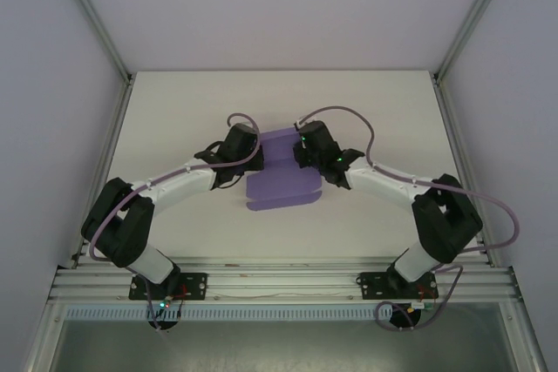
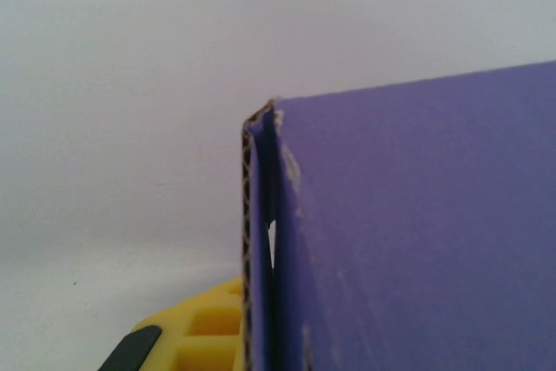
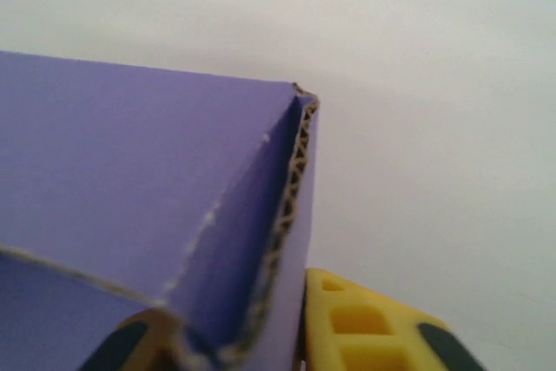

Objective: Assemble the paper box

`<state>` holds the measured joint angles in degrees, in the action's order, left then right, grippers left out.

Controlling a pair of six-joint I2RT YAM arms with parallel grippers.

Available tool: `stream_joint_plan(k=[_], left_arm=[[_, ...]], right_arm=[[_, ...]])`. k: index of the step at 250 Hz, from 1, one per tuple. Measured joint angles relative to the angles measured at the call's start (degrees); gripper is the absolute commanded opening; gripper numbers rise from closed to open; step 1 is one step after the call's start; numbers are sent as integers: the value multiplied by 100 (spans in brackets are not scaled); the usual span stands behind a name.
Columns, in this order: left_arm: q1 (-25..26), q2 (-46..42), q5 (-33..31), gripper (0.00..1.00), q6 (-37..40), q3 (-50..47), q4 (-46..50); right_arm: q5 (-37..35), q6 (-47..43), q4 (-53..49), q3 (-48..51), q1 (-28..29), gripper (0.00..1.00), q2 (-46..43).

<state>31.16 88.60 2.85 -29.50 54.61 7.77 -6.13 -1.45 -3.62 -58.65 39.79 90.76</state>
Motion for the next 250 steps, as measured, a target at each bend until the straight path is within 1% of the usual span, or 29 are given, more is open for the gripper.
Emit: stream_joint_plan(k=[22,75,108,148,161,173,181,192,206,226,241,250], left_arm=[[11,2,-57,0,-114,103,68],[92,188,-251,0,-426,409,197],[111,343,-238,0,-525,463,188],[111,358,-212,0,-568,466,181],[111,358,-203,0,-590,468,179],[111,358,-208,0,-610,470,164],[111,358,-212,0,-612,470,164],[107,358,-203,0,-612,470,184],[109,369,-168,0,-610,470,203],[109,391,-129,0,-608,470,254],[96,391,-140,0,-608,470,295],[94,391,-142,0,-608,470,304]], right_arm=[[-638,177,-61,-256,109,0,256],[-1928,702,-409,-802,295,0,796],[-2247,872,-525,-975,295,0,1108],[-2448,695,-382,-997,293,0,1224],[-2455,675,-376,-1010,293,6,1231],[-2446,647,-319,-997,291,14,1224],[-2365,588,-208,-946,278,18,1207],[-2225,538,26,-774,227,20,1139],[-1871,448,387,-463,105,24,992],[-1322,317,791,-92,-61,36,761],[-975,179,973,66,-179,37,629],[-782,118,1038,133,-238,41,560]])
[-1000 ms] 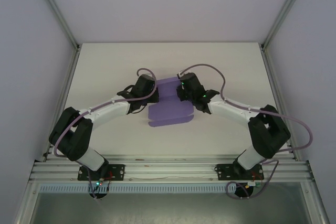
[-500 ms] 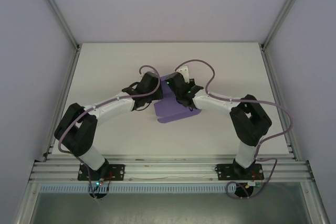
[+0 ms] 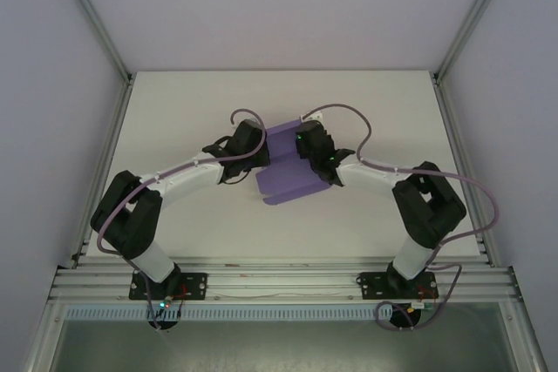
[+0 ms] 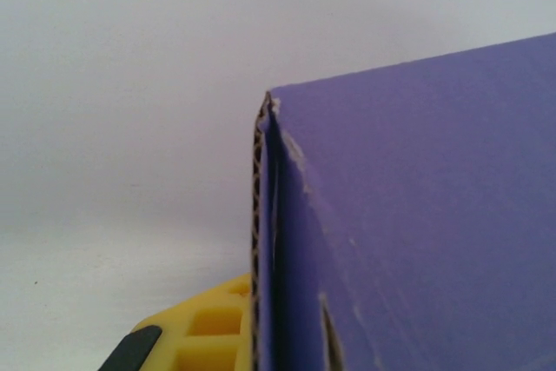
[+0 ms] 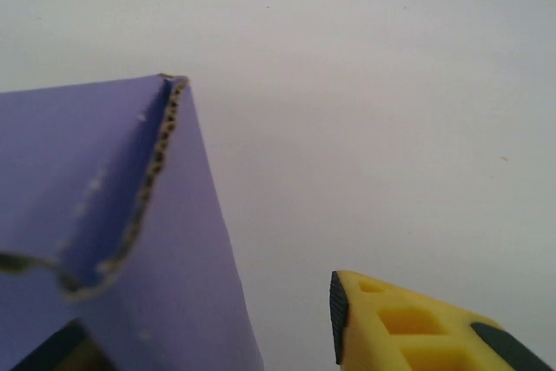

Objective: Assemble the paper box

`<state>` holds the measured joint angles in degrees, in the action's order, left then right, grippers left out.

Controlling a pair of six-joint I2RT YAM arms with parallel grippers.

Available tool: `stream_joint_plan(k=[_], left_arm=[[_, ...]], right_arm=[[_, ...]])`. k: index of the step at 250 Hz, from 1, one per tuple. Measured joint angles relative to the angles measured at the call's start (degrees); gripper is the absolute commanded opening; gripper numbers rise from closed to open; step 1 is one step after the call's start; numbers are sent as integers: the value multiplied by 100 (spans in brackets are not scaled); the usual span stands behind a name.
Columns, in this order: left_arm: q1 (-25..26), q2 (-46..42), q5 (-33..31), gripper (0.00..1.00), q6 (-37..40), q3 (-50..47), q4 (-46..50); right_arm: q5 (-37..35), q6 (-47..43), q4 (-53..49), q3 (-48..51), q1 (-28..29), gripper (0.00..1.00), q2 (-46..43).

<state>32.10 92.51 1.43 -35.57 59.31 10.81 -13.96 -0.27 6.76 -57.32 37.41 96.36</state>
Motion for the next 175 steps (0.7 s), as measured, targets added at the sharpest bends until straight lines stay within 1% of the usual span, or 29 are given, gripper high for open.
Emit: stream_joint_plan(k=[17,36,50,66,71,96,122,152,169,175], left_arm=[[-11,0,-9,0,0,0,33],[-39,0,-20,0,0,0,61],[-59,0,-20,0,2,0,59],[-63,0,-17,0,4,0,59],[-63,0,-15,0,4,0,61],[-63,0,4,0,24,2,59],[-63,0,22,0,83,9,63],[-63,0,76,0,271,127,190],[-72,0,149,0,667,317,411],[-72,0,212,0,911,420,511]], right_arm=[[306,-133,68,114,-81,53,-136],[649,-210,114,251,-146,71,-326],[914,-348,127,341,-168,80,-496],[1255,-439,125,424,-170,93,-704],[1353,-398,125,444,-173,95,-763],[1847,-470,122,577,-168,99,-1161],[2068,-479,114,702,-168,100,-1578],[2015,-433,9,824,-168,100,-2011],[1808,-302,-151,894,-168,100,-2293],[1703,-223,-210,916,-168,100,-2389]])
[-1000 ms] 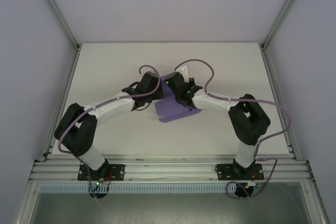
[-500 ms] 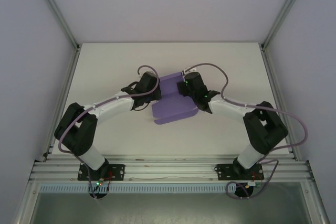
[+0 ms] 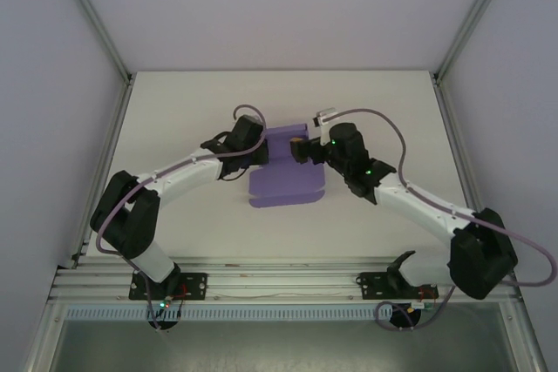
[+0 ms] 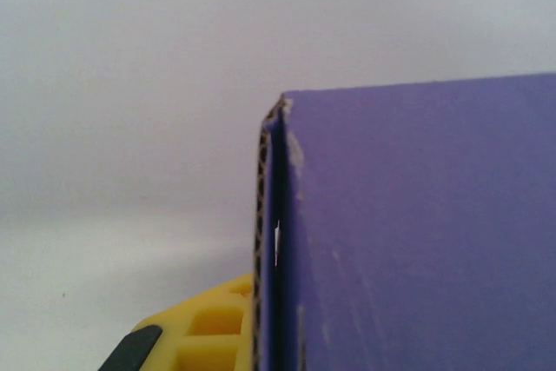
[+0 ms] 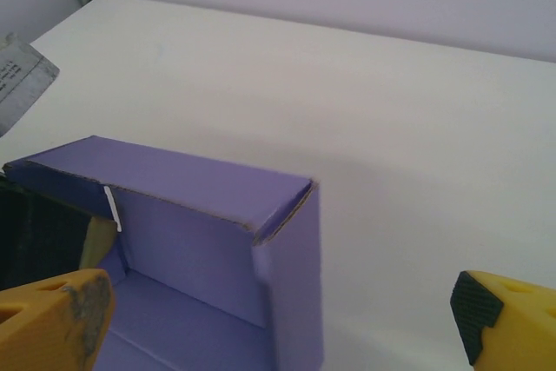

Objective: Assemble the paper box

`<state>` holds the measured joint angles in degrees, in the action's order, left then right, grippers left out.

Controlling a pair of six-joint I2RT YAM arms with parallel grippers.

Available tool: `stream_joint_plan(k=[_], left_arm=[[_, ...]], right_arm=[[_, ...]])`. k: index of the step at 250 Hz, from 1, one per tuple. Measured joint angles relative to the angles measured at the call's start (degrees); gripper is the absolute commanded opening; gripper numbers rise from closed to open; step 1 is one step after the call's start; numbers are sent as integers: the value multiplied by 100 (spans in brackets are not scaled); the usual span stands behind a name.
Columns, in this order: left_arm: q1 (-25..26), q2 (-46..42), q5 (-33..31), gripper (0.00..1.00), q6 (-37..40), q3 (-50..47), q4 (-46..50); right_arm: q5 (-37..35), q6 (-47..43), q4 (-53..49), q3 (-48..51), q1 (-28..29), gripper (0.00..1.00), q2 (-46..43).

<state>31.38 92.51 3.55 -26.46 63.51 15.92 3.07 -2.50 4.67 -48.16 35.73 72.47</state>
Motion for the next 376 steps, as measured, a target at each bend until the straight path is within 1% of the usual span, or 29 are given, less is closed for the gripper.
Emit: stream_joint_plan(k=[11,40,58,82,102,135,178,209,247,285,302,324,332,342,353,359,376], left_arm=[[-2,11,125,0,431,188,166],[-2,107,461,0,1899,782,741],[11,175,605,0,2863,1069,1169],[42,308,651,0,3934,1283,1718],[57,520,632,0,4592,1482,2159],[90,1049,516,0,5353,2015,2811],[160,1860,254,0,5958,2839,3464],[356,2566,-116,0,6205,3453,3777],[699,3204,-597,0,6369,3834,3899],[1060,3847,-1473,0,6457,4275,3910],[1150,3971,-1720,0,6496,4391,3919],[1163,4028,-1860,0,6529,4452,3904],[1163,4039,-1891,8,6542,4457,3895],[1163,4039,-1915,16,6555,4459,3882],[1161,4041,-1926,33,6548,4459,3864],[1161,4041,-1923,40,6594,4459,3840],[1158,4050,-1882,52,6581,4459,3755]], right_arm=[[-199,164,-149,42,-7,100,-214],[-640,660,-627,153,-140,100,-896],[-791,890,-931,236,-267,100,-1309],[-887,1099,-1381,352,-393,100,-1729],[-933,1239,-1792,433,-407,100,-1904],[-1054,1434,-2398,603,-428,100,-2076],[-1215,1596,-2907,754,-503,100,-2339],[-1276,1648,-3040,789,-535,100,-2457],[-1360,1733,-3053,883,-575,100,-2472],[-1373,1827,-3084,955,-595,100,-2472],[-1427,1856,-3147,964,-603,100,-2483],[-1469,1864,-3178,1014,-627,100,-2542],[-1469,1864,-3178,1038,-627,100,-2577],[-1469,1867,-3185,1060,-627,100,-2625],[-1469,1867,-3185,1080,-627,100,-2673],[-1469,1862,-3185,1088,-629,100,-2699],[-1464,1858,-3187,1110,-632,100,-2761]])
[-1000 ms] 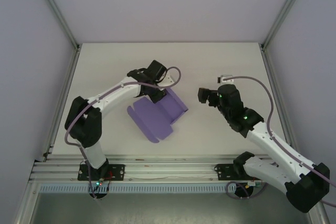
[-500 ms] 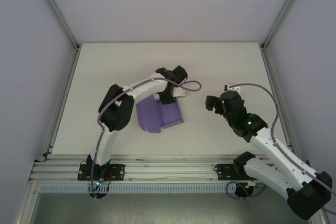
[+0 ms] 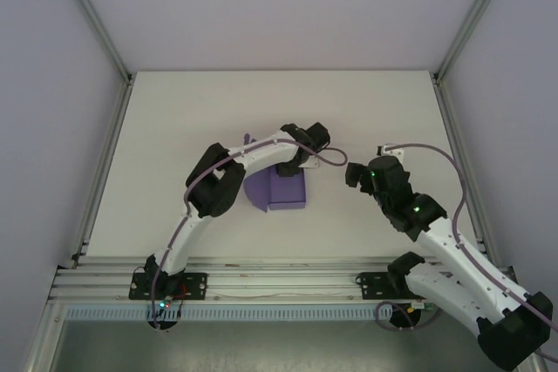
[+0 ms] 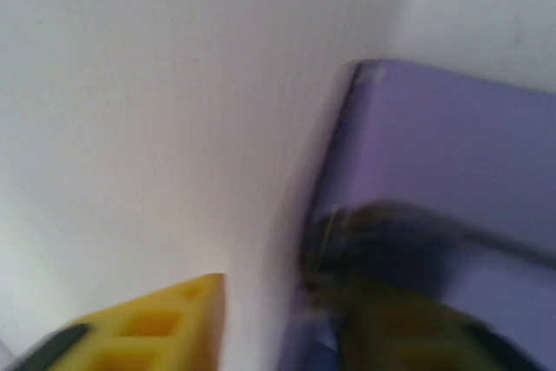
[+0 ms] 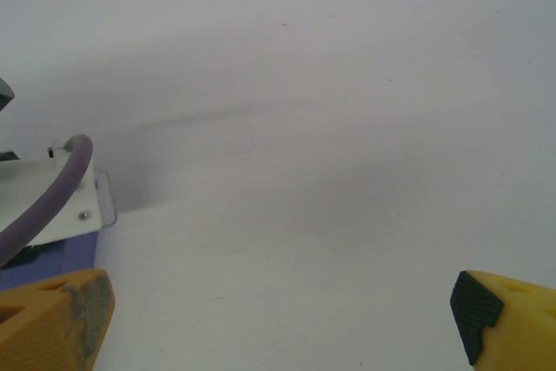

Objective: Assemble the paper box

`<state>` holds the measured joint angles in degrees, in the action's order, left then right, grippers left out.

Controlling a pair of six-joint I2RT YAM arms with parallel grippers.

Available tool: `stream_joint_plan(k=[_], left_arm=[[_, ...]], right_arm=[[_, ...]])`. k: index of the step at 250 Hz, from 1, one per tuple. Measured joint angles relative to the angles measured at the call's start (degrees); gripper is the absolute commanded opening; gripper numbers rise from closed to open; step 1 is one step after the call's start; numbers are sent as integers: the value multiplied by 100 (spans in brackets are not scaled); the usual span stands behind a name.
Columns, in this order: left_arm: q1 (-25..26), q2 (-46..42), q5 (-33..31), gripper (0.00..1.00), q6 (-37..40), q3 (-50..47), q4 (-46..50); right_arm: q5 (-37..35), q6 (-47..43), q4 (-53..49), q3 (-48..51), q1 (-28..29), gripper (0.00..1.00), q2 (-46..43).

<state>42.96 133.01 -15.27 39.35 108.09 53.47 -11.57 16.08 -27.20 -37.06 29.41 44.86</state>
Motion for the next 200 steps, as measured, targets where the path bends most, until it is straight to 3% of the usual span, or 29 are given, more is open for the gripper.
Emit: stream_joint_plan(k=[27,56,78,154,200], left_arm=[[-33,-57,133,65,-35,2,-59],[-48,-153,391,72,-26,7,-50],[-48,-275,619,100,-66,20,-11],[-63,-1217,1196,100,-262,146,-111],[-149,-1932,1303,100,-1198,146,-789]], right_arm=[[26,-2,-2,0,0,100,-11],[168,-61,0,0,0,100,-15],[337,-151,26,24,0,100,-39],[1213,-570,203,225,0,100,-400],[1869,-1051,472,249,0,99,-328]])
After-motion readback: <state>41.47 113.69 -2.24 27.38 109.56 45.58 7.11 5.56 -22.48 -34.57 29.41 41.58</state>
